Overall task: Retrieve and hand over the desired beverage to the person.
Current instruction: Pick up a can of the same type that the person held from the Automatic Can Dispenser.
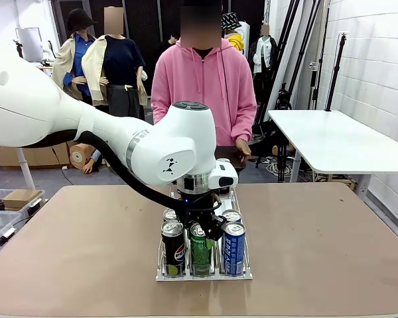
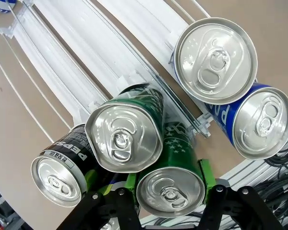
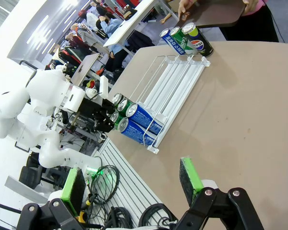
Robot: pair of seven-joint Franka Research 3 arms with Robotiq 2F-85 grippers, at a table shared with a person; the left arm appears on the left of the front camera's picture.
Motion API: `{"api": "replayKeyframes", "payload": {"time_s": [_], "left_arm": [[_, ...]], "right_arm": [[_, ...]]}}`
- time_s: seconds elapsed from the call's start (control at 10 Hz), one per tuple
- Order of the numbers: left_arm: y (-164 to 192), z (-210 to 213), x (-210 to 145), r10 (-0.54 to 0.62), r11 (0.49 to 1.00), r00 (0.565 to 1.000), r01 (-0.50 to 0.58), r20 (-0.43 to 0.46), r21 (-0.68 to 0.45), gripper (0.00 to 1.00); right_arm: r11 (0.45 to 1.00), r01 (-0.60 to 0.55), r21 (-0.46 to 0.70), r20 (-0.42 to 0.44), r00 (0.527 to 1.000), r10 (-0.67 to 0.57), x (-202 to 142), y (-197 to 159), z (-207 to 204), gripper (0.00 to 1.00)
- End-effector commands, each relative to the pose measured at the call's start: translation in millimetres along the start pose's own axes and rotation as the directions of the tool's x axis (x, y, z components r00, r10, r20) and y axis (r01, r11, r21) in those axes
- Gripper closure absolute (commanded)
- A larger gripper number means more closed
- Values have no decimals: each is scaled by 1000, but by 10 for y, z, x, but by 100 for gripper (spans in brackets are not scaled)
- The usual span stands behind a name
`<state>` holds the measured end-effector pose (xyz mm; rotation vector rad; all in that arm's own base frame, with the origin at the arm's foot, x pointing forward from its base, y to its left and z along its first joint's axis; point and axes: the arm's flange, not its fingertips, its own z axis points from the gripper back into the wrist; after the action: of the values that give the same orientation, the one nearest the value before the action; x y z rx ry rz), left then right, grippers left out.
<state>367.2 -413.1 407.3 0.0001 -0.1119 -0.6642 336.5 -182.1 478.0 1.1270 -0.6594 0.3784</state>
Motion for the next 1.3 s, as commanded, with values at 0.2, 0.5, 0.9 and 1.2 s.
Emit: {"api": "replayKeyframes", "payload": {"time_s": [0.2, 0.5, 0.9, 1.2], "left_arm": [[-75, 489, 200, -18, 997, 999, 16, 30, 82, 100], [-26, 933, 372, -1, 995, 999, -4, 47, 99, 100], [172, 1741, 435, 14, 991, 992, -31, 128, 131, 100], [251, 1969, 375, 20, 989, 989, -42, 146, 145, 100]], "right_arm": [[1000, -7, 11, 8, 1000, 7, -3, -4, 8, 0], [1000, -7, 11, 8, 1000, 7, -3, -4, 8, 0], [1000, -7, 11, 8, 1000, 7, -3, -4, 8, 0], [1000, -7, 11, 8, 1000, 7, -3, -4, 8, 0]]}}
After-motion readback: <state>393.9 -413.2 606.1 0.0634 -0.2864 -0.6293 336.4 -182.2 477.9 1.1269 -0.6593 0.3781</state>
